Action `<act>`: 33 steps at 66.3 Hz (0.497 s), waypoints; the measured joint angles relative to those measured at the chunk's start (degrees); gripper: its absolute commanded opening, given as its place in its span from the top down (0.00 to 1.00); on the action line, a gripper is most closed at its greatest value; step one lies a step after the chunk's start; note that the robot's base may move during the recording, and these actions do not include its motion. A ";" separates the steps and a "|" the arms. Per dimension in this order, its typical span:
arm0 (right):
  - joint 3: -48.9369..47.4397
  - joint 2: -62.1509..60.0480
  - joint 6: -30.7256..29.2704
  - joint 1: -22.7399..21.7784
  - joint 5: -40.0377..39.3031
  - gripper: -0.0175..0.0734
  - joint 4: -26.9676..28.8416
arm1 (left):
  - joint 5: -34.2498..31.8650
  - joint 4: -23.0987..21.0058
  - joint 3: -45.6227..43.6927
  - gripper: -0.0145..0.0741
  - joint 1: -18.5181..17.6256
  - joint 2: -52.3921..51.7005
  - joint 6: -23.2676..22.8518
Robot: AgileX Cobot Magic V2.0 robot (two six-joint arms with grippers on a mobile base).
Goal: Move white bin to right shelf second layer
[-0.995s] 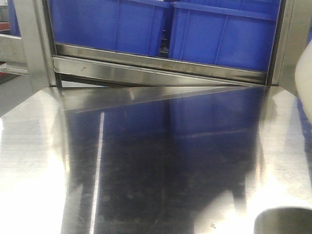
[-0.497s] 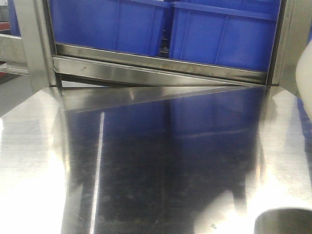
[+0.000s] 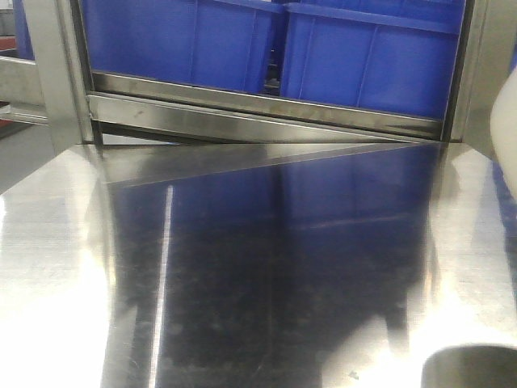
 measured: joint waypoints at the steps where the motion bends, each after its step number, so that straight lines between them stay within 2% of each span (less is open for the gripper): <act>1: 0.00 0.00 0.00 0.00 0.00 0.76 0.00 | 0.00 0.00 0.00 0.74 0.00 0.00 0.00; 33: 0.00 0.00 0.00 0.00 0.00 0.76 0.00 | 0.00 0.00 0.00 0.74 0.00 0.00 0.00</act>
